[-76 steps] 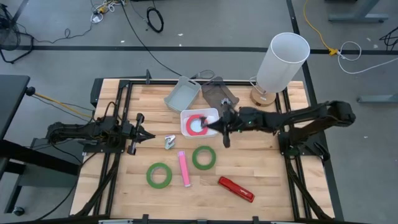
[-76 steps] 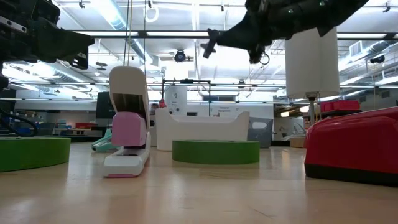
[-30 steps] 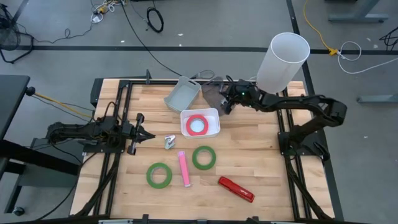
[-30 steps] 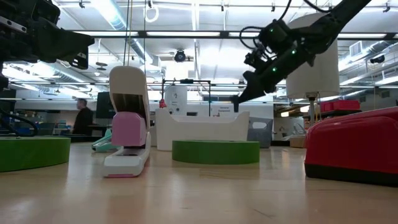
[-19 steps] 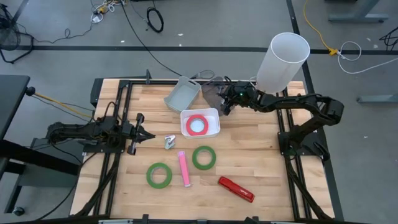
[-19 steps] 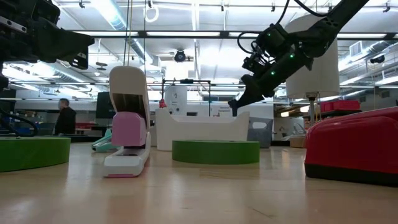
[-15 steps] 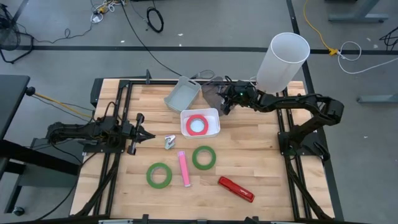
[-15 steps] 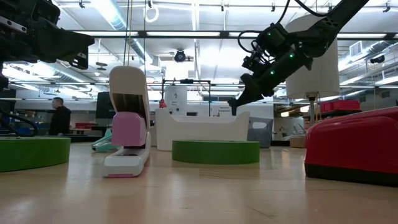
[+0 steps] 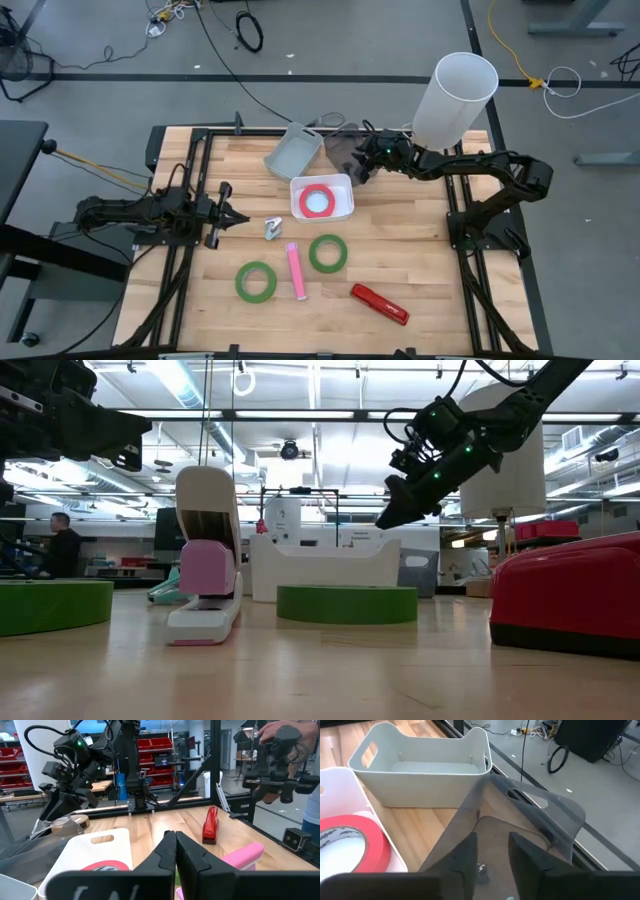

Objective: Pick and place Stapler, Stapler remover, tape
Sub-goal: Put the top green tape into the white bin

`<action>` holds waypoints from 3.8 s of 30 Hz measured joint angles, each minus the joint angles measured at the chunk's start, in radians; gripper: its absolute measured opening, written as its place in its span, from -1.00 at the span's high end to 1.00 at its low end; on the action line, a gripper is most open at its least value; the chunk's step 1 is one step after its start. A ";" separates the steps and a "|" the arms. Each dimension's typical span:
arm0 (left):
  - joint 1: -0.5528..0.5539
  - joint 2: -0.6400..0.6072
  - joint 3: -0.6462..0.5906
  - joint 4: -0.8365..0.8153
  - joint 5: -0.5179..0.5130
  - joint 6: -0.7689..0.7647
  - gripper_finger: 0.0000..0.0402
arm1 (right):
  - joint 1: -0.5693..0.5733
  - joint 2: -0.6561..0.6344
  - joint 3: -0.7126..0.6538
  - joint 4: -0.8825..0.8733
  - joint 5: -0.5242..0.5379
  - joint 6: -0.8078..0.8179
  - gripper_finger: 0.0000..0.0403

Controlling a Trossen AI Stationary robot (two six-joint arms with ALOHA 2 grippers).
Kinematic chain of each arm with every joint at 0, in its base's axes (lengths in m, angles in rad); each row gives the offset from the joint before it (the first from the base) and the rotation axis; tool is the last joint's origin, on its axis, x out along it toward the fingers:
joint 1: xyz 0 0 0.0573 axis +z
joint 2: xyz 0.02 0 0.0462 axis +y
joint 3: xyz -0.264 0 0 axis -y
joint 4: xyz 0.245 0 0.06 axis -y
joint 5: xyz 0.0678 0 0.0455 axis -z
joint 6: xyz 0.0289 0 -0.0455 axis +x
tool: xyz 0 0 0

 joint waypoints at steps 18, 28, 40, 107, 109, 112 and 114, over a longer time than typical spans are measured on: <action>0.000 0.000 0.000 0.000 0.000 0.000 0.96 | 0.048 -0.173 0.000 -0.042 -0.019 0.022 0.00; 0.000 0.000 0.000 0.000 0.000 0.000 0.96 | 0.107 -0.237 0.070 -0.237 -0.081 0.026 -0.01; 0.000 0.000 0.000 0.000 0.000 0.000 0.96 | 0.196 -0.237 0.232 -0.424 -0.201 0.013 -0.09; 0.000 0.000 0.000 0.000 0.000 0.000 0.96 | 0.822 0.214 0.514 -0.811 -0.164 -0.327 -0.30; 0.000 0.000 0.000 0.001 0.000 0.000 0.96 | 0.822 0.237 0.546 -0.822 -0.148 -0.348 -0.30; 0.000 0.000 0.000 0.001 0.000 0.000 0.96 | 0.820 0.264 0.574 -0.826 -0.148 -0.353 -0.30; 0.000 0.000 0.000 0.000 0.000 0.000 0.96 | 0.819 0.277 0.578 -0.831 -0.148 -0.354 -0.30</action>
